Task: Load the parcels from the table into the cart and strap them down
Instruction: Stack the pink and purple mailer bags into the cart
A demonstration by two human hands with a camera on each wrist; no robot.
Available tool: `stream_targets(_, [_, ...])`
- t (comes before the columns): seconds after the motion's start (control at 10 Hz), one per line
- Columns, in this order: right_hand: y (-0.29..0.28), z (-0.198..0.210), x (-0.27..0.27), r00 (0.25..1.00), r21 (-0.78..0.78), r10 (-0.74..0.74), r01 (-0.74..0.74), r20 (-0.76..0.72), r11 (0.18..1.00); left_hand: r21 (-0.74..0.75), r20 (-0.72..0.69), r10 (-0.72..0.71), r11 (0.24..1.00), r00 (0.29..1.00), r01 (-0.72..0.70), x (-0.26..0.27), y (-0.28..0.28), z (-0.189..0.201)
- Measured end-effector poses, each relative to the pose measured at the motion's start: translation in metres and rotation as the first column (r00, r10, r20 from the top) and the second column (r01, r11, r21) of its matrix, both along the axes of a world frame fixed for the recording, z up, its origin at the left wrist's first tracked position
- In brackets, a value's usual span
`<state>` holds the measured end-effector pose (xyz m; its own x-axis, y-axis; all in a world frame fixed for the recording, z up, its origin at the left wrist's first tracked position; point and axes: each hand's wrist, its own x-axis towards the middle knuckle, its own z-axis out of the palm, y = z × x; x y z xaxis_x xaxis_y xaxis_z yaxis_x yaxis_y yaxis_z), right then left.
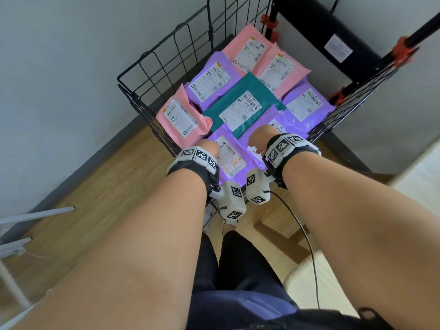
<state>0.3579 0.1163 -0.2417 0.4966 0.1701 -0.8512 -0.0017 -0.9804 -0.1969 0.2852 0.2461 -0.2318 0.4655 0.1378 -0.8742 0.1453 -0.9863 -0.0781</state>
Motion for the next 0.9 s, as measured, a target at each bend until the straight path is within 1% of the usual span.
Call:
stream_targets(0.1, [-0.005, 0.022, -0.006, 0.984, 0.032, -0.150, 0.147, 0.096, 0.989, -0.022, 0.089, 0.060, 0.998, 0.994, -0.058, 0.001, -0.004, 0.016])
stream_targets(0.2, [-0.014, 0.038, -0.011, 0.974, 0.030, -0.126, 0.123, 0.187, 0.992, -0.061, 0.164, 0.051, 0.997, 0.985, -0.042, 0.002, -0.012, 0.037])
stream_targets(0.3, [-0.032, 0.064, -0.016, 0.877, 0.191, -0.400, 0.359, 0.267, 0.914, -0.074, 0.249, 0.003, 0.997, 0.969, 0.016, 0.001, -0.021, 0.062])
stream_targets(0.4, [-0.058, 0.080, -0.034, 0.654, 0.404, -0.714, 0.599, 0.251, 0.691, -0.146, 0.355, -0.001, 0.988, 0.935, 0.057, -0.004, -0.034, 0.074])
stream_targets(0.5, [-0.086, 0.088, -0.056, 0.543, 0.442, -0.792, 0.660, 0.277, 0.607, -0.348, 0.396, 0.265, 0.929, 0.879, -0.123, -0.014, -0.057, 0.093])
stream_targets(0.6, [-0.115, 0.093, -0.082, 0.443, 0.460, -0.838, 0.701, 0.319, 0.545, -0.574, 0.362, 0.629, 0.732, 0.688, -0.367, -0.022, -0.082, 0.087])
stream_targets(0.7, [-0.151, 0.108, -0.119, 0.367, 0.427, -0.857, 0.752, 0.360, 0.502, -0.590, 0.432, 0.468, 0.793, 0.770, -0.151, -0.042, -0.116, 0.098])
stream_targets(0.8, [-0.195, 0.117, -0.151, 0.270, 0.433, -0.879, 0.790, 0.392, 0.435, -0.615, 0.438, 0.417, 0.785, 0.796, -0.073, -0.055, -0.158, 0.107])
stream_targets(0.9, [-0.238, 0.131, -0.179, 0.206, 0.420, -0.887, 0.821, 0.413, 0.387, -0.597, 0.482, 0.344, 0.802, 0.806, 0.015, -0.068, -0.199, 0.117])
